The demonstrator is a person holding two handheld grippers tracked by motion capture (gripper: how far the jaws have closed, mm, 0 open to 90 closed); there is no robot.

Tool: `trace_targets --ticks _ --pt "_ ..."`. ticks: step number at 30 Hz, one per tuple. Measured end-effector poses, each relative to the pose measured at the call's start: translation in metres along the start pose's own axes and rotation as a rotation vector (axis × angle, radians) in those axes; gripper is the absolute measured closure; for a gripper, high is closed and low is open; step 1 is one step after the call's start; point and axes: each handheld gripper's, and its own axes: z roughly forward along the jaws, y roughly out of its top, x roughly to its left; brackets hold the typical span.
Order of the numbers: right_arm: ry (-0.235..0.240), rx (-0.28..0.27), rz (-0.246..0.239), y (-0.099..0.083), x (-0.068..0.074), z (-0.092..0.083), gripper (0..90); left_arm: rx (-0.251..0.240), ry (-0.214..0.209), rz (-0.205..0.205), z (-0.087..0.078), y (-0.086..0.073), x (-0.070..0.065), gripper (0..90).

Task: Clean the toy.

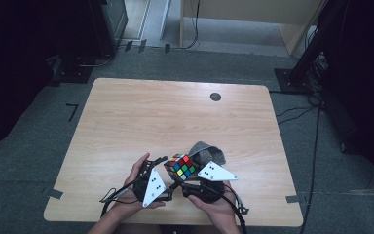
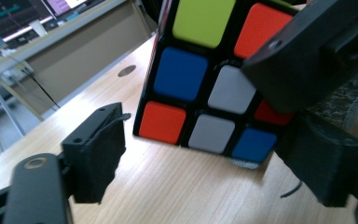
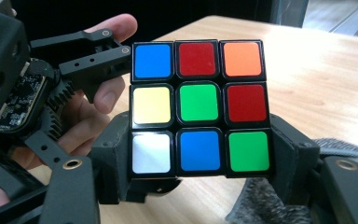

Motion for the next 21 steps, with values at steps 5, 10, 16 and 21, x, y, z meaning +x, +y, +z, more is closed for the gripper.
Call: trace_targets --ticks 5,10,16,21 --pt "0.011 0.044 0.048 -0.0020 -0.0028 0.0043 34.0 -0.002 0.009 0.061 0.0008 -0.0014 -0.0060 26.1" --pt "0.032 0.082 0.093 -0.0041 -0.0066 0.0069 33.9 -0.007 -0.015 0.070 0.0016 -0.0017 -0.0087 30.7" --pt "0.048 0.076 0.119 -0.0033 -0.0082 0.0065 33.9 -0.018 -0.021 0.070 0.0004 -0.0027 -0.0073 33.1" --pt "0.070 0.057 0.111 -0.0033 -0.0094 0.0065 33.1 -0.025 -0.028 0.038 -0.0013 -0.0034 -0.0033 34.0"
